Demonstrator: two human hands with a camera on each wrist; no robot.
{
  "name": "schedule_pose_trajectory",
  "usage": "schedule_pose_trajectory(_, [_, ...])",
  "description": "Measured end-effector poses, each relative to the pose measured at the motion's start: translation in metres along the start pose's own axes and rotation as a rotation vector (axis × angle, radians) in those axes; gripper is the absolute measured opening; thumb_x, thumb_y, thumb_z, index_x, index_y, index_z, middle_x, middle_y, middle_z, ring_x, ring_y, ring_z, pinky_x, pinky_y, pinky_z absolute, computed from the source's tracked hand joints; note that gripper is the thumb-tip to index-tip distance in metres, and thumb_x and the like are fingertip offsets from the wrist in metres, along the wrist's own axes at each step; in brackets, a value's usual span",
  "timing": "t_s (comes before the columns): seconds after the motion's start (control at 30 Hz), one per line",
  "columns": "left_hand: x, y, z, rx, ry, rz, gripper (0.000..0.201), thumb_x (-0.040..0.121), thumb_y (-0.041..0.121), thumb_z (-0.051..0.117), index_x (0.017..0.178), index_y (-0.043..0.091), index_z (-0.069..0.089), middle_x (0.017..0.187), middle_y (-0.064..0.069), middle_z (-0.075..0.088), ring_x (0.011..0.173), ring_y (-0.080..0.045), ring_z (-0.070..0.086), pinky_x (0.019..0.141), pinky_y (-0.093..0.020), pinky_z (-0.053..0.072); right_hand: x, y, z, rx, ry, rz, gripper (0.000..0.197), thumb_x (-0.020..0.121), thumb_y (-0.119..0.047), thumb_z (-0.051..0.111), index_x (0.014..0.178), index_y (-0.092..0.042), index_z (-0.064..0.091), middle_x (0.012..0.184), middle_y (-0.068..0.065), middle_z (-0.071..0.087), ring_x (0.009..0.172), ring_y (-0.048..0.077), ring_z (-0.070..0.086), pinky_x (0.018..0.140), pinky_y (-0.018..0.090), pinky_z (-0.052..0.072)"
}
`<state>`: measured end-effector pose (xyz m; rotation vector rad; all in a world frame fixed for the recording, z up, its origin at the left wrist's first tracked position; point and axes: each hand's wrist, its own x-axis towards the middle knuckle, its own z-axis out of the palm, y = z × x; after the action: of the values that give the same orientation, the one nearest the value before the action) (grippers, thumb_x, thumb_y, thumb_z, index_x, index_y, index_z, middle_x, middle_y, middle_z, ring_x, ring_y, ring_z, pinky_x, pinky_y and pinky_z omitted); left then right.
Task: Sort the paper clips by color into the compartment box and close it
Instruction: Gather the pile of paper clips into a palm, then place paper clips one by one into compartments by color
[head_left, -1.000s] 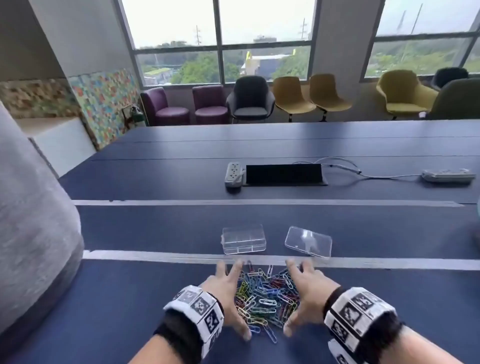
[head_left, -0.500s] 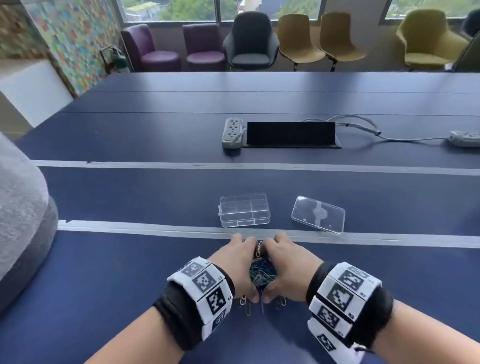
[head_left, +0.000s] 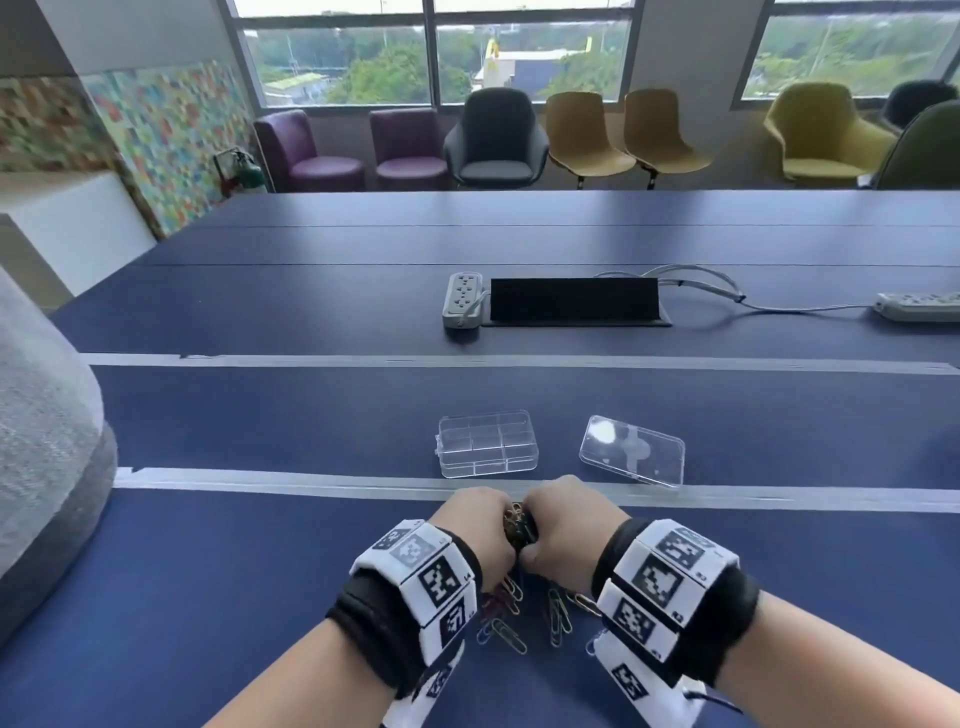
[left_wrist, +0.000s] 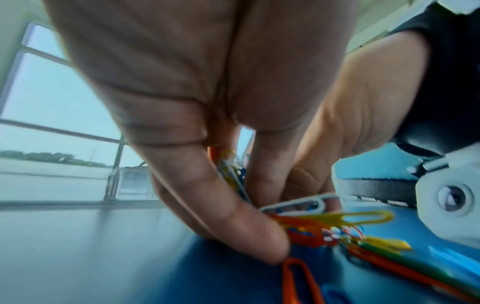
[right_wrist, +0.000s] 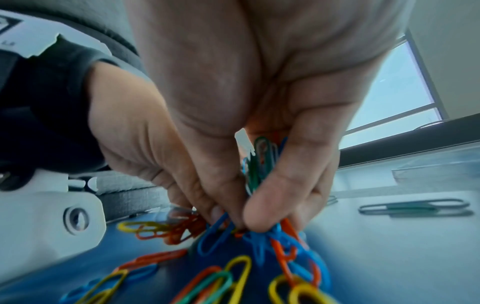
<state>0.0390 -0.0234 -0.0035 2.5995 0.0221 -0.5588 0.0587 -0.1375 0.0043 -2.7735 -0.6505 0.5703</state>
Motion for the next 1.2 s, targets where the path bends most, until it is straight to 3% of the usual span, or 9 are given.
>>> schedule_pose_trajectory(0.17, [0.003,-0.007,-0.003,-0.489,-0.024,-0.068,0.018,0.082,-0.001,0.059,0.074,0.015,0.058,0.069,-0.006,0.062,0.058,-0.021,0.066,0.063,-0.037,0.059,0.002,0.006,-0.012,0.057,-0.022,0.052,0.014,0.075,-0.022,0.062,0.066,-0.013,0.056,0.070,0.008,0.058,0.069,0.022,0.056,0.064,0.025,0.048])
schedule_pose_trajectory(0.27, [0.002,-0.010,-0.011,-0.849,-0.057,-0.104,0.021,0.087,-0.010,0.049,0.075,0.007,0.053,0.065,-0.010,0.053,0.039,-0.010,0.056,0.045,-0.027,0.055,-0.001,0.010,-0.026,0.099,0.004,0.061,0.016,0.075,-0.020,0.062,0.061,-0.014,0.057,0.066,0.006,0.063,0.066,0.020,0.062,0.065,0.026,0.054])
schedule_pose_trajectory(0.4, [0.000,-0.012,-0.017,-1.315,-0.113,-0.178,0.005,0.087,0.002,0.052,0.083,0.002,0.056,0.075,-0.012,0.052,0.052,-0.017,0.056,0.046,-0.025,0.054,-0.004,0.009,-0.051,0.192,0.043,0.026,0.010,0.076,-0.018,0.063,0.073,-0.010,0.068,0.062,0.003,0.067,0.052,0.011,0.061,0.062,0.027,0.058])
schedule_pose_trajectory(0.5, [-0.001,-0.011,-0.011,-1.606,-0.214,-0.190,0.028,0.089,0.023,0.052,0.086,-0.004,0.062,0.083,-0.020,0.061,0.061,-0.027,0.062,0.053,-0.030,0.058,-0.007,-0.002,-0.066,0.227,0.068,-0.043,0.011,0.076,-0.021,0.065,0.077,-0.011,0.069,0.065,0.003,0.068,0.054,0.011,0.062,0.063,0.026,0.056])
schedule_pose_trajectory(0.63, [0.001,-0.001,0.004,-1.811,-0.239,-0.141,0.035,0.091,0.023,0.044,0.086,0.001,0.071,0.083,-0.019,0.068,0.068,-0.034,0.067,0.063,-0.038,0.058,-0.005,-0.018,-0.067,0.131,0.066,-0.140,0.015,0.076,-0.027,0.066,0.087,-0.016,0.070,0.080,0.001,0.070,0.072,0.015,0.061,0.064,0.023,0.050])
schedule_pose_trajectory(0.8, [0.009,0.002,0.014,-1.996,-0.277,-0.123,0.041,0.091,0.017,0.040,0.072,0.002,0.073,0.077,-0.018,0.069,0.067,-0.030,0.068,0.067,-0.043,0.057,0.000,-0.010,-0.060,0.163,0.053,-0.161,0.022,0.078,-0.029,0.068,0.098,-0.021,0.070,0.096,-0.003,0.071,0.086,0.010,0.063,0.075,0.020,0.050])
schedule_pose_trajectory(0.93, [0.015,0.004,0.013,-2.059,-0.317,-0.124,0.040,0.090,0.014,0.042,0.072,-0.004,0.072,0.080,-0.021,0.068,0.068,-0.032,0.067,0.073,-0.046,0.055,-0.001,0.007,-0.063,0.289,0.094,-0.158,0.016,0.081,-0.023,0.065,0.096,-0.022,0.070,0.090,-0.006,0.073,0.080,0.006,0.066,0.077,0.020,0.053])
schedule_pose_trajectory(1.03, [0.017,0.005,0.009,-2.110,-0.366,-0.128,0.044,0.090,0.018,0.041,0.071,-0.009,0.071,0.078,-0.024,0.068,0.062,-0.037,0.068,0.065,-0.046,0.056,-0.003,0.021,-0.066,0.377,0.190,-0.151,0.016,0.082,-0.016,0.063,0.095,-0.022,0.071,0.083,-0.006,0.073,0.069,0.001,0.064,0.074,0.020,0.053])
schedule_pose_trajectory(1.2, [0.023,-0.001,0.009,-2.162,-0.471,-0.095,0.042,0.086,0.023,0.044,0.100,-0.007,0.069,0.098,-0.026,0.068,0.079,-0.040,0.069,0.077,-0.053,0.052,-0.013,0.034,-0.060,0.404,0.270,-0.162,0.016,0.082,-0.015,0.065,0.092,-0.026,0.070,0.076,-0.013,0.070,0.070,-0.001,0.064,0.063,0.012,0.048])
